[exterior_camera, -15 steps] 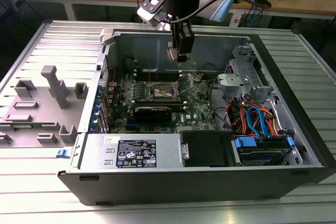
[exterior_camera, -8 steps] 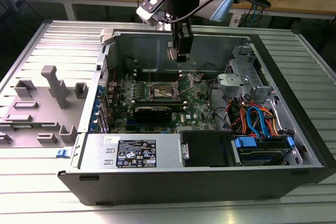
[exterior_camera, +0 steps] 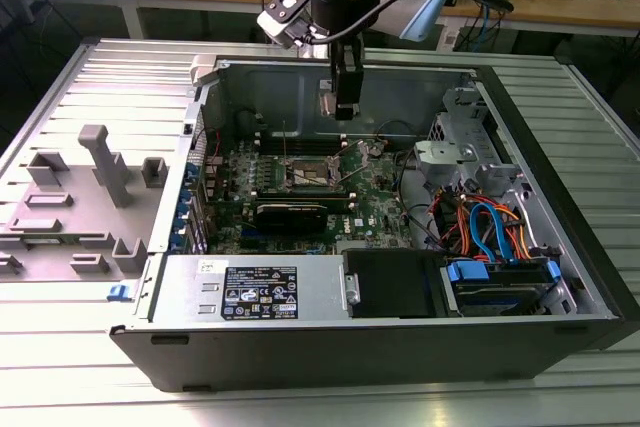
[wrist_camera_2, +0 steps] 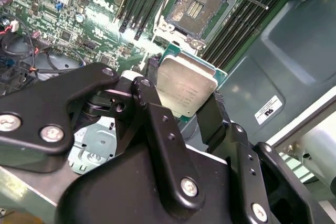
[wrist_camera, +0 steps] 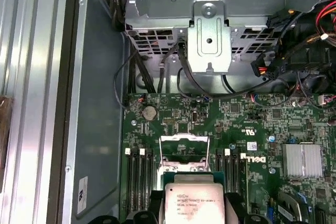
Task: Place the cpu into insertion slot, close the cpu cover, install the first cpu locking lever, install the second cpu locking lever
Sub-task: 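Place the cpu into insertion slot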
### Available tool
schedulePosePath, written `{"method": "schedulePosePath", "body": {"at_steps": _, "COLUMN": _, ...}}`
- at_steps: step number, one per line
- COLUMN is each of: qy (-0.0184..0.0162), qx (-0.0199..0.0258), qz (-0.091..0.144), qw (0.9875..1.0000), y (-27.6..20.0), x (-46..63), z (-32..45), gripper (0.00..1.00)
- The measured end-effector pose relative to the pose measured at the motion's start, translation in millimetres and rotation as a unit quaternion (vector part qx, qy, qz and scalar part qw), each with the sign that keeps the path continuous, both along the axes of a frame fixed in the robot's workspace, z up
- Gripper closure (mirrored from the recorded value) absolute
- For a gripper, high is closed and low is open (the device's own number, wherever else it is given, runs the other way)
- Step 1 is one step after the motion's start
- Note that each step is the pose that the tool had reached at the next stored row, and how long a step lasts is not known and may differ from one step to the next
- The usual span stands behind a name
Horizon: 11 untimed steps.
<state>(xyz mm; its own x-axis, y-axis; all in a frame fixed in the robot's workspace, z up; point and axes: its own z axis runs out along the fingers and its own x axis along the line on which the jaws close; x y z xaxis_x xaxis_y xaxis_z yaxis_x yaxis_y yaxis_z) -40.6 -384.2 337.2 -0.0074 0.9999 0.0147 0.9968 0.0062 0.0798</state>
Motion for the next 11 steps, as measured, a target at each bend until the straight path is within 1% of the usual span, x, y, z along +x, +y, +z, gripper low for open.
{"method": "schedulePosePath", "body": {"at_steps": 2, "qy": 0.0000, "qx": 0.0001, "qz": 0.000, "qw": 1.0000, "y": 0.0, "x": -2.7, "z": -4.2, "gripper": 0.46}}
{"method": "schedulePosePath", "body": {"at_steps": 5, "qy": 0.0000, "qx": 0.0001, "qz": 0.000, "qw": 1.0000, "y": 0.0, "x": -3.0, "z": -5.9, "gripper": 0.46}}
{"method": "schedulePosePath", "body": {"at_steps": 11, "qy": 0.0000, "qx": 0.0001, "qz": 0.000, "qw": 1.0000, "y": 0.0, "x": -2.9, "z": -5.9, "gripper": 0.46}}
